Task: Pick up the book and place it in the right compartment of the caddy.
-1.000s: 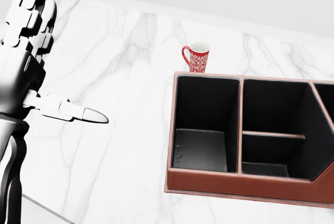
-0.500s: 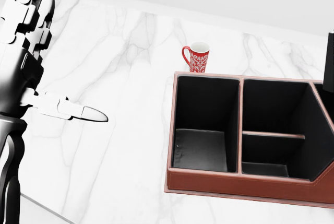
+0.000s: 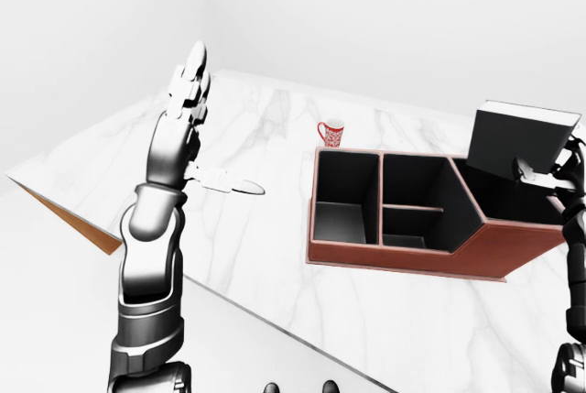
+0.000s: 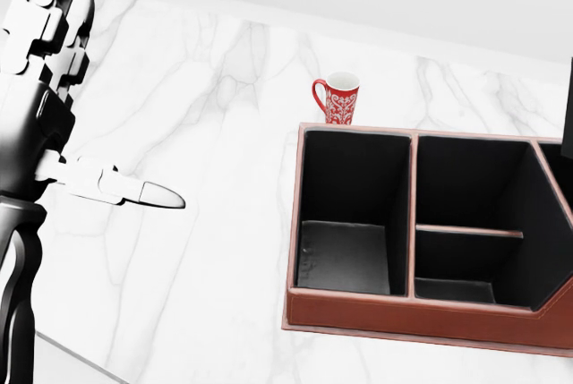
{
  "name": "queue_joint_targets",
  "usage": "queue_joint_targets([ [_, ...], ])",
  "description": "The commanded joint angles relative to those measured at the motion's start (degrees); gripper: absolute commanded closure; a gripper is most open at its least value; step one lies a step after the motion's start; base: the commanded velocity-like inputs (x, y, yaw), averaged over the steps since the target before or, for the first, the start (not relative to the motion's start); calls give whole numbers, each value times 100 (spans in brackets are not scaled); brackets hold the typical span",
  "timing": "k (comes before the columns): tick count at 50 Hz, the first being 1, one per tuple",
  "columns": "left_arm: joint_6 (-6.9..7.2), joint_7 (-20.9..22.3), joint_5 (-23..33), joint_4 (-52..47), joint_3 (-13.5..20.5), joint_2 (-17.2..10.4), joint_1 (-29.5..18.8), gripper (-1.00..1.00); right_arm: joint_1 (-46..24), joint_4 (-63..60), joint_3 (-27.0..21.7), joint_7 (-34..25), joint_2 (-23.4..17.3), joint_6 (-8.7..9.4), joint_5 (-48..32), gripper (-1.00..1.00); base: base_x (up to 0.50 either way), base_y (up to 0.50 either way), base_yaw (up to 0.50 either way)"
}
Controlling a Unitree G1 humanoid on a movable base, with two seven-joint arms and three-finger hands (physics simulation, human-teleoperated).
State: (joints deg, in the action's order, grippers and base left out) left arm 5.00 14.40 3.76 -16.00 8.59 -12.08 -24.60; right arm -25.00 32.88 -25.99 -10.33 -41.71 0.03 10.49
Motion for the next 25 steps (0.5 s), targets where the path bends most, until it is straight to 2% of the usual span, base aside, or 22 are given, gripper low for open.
queue_joint_targets([
  [1, 0, 0, 9, 22, 12, -8, -29, -100, 10, -106, -182, 131, -52, -48, 126, 100, 0, 0, 0],
  [4, 0, 0, 5, 4, 21, -13, -29, -100, 57, -90, -185, 139, -20, -91, 124, 100, 0, 0, 0],
  [18, 0, -7, 4, 45, 31, -20, 2, -100, 328, -416, -277, 125, 121, -23, 135, 100, 0, 0, 0],
  [25, 0, -14, 16, 82, 30, -23, -14, -100, 335, -284, -253, 119, 181, -162, 73, 100, 0, 0, 0],
])
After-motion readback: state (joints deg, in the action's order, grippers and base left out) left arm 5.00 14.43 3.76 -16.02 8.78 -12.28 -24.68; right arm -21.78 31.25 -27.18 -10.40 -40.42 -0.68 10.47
